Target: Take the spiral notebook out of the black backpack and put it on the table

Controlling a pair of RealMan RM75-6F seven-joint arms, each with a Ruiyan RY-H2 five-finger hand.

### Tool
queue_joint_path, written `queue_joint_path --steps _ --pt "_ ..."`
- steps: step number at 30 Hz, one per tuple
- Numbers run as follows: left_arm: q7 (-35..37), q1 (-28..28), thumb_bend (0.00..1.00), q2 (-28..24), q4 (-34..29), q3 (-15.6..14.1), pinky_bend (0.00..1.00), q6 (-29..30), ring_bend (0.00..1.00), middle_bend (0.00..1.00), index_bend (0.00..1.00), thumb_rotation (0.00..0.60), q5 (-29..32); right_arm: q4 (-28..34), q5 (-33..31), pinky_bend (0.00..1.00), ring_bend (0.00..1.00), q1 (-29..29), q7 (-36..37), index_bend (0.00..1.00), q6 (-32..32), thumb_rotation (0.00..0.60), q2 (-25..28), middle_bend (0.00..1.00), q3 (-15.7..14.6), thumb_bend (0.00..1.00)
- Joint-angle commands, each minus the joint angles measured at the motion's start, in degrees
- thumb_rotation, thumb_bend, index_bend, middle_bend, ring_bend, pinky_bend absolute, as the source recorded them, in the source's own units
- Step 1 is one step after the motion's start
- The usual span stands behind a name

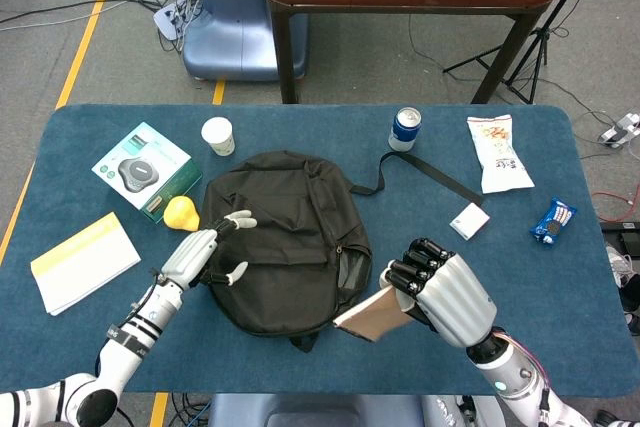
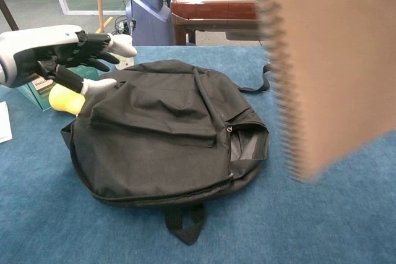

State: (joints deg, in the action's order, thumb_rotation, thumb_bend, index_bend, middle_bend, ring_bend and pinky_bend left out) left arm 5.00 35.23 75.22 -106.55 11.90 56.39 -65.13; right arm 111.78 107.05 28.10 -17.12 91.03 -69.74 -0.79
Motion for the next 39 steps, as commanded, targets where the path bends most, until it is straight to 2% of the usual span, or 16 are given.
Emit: queue_joint_path --steps 1,7,14,22,23,25,26,28,29,30,31,33,39 --pt "-1.3 -0.4 0.34 -0.5 -0.2 -0.4 0.1 1.3 0.08 0.08 0.17 0.6 -1.0 -0.2 -2.4 0.5 0.63 -0.7 1.1 0.99 -1.5 0.6 0.5 0.75 0.4 0.72" --pt "-5.8 -1.0 0.34 0.8 3.1 -0.7 0.1 5.3 0.08 0.08 0.17 0.6 -2.1 -2.6 -8.9 0.5 0.63 0.6 4.4 0.99 -8.5 0.6 -2.4 0.75 1.9 0.72" --pt "-5.1 -1.5 0.34 0.0 3.0 -0.4 0.1 4.7 0.08 0.08 0.17 0.6 0.1 -6.2 -17.4 0.5 0.63 3.2 6.3 0.99 -17.2 0.6 -7.1 0.75 4.5 0.72" --pt "-4.7 -1.9 0.34 -0.6 2.9 -0.5 0.1 4.7 0.08 0.08 0.17 0.6 0.2 -9.6 -25.7 0.5 0.6 4.7 2.2 0.98 -22.9 0.6 -10.5 0.72 6.8 0.71" --pt "-4.6 -1.9 0.34 -0.6 3.0 -0.5 0.1 4.7 0.08 0.08 0.17 0.6 0.2 -9.7 -27.7 0.5 0.57 4.9 0.9 0.95 -24.0 0.6 -10.5 0.69 7.1 0.71" --pt "-4.4 -2.0 0.34 -0.6 3.1 -0.5 0.1 4.6 0.08 0.08 0.17 0.6 0.2 -9.7 -31.2 0.47 0.47 5.5 -1.4 0.78 -26.0 0.6 -10.5 0.59 7.7 0.69" --pt "-4.4 -2.0 0.34 -0.5 3.2 -0.5 0.1 4.6 0.08 0.08 0.17 0.6 0.1 -9.6 -32.6 0.43 0.41 5.8 -2.2 0.66 -26.8 0.6 -10.4 0.51 8.0 0.68" --pt "-4.3 -2.1 0.33 -0.5 3.2 -0.5 0.1 4.7 0.08 0.08 0.17 0.6 0.0 -9.6 -35.9 0.31 0.23 6.6 -3.5 0.35 -28.8 0.6 -10.0 0.31 8.7 0.67" --pt "-4.2 -2.1 0.33 -0.5 3.2 -0.5 0.1 4.7 0.08 0.08 0.17 0.6 -0.1 -9.7 -37.1 0.27 0.18 6.8 -4.1 0.26 -29.3 0.6 -9.9 0.25 9.0 0.67" --pt "-4.2 -2.1 0.33 -0.5 3.2 -0.5 0.1 4.7 0.08 0.08 0.17 0.6 -0.1 -9.8 -38.1 0.21 0.09 7.1 -4.6 0.12 -29.5 0.6 -9.8 0.14 9.4 0.67" --pt "-4.2 -2.2 0.33 -0.6 3.3 -0.6 0.1 4.7 0.08 0.08 0.17 0.6 -0.1 -10.2 -38.9 0.16 0.04 7.3 -5.1 0.04 -29.6 0.6 -9.8 0.08 9.9 0.66" --pt "-4.1 -2.2 0.33 -0.6 3.4 -0.6 0.1 4.7 0.08 0.08 0.17 0.6 -0.1 -10.7 -39.8 0.11 0.0 7.4 -5.4 0.0 -29.0 0.6 -10.0 0.01 10.6 0.64" --pt "-3.5 -2.4 0.32 -0.6 3.9 -0.5 0.1 4.7 0.08 0.08 0.17 0.6 -0.2 -11.6 -39.8 0.04 0.0 6.5 -5.3 0.0 -25.5 0.6 -9.1 0.0 12.0 0.57"
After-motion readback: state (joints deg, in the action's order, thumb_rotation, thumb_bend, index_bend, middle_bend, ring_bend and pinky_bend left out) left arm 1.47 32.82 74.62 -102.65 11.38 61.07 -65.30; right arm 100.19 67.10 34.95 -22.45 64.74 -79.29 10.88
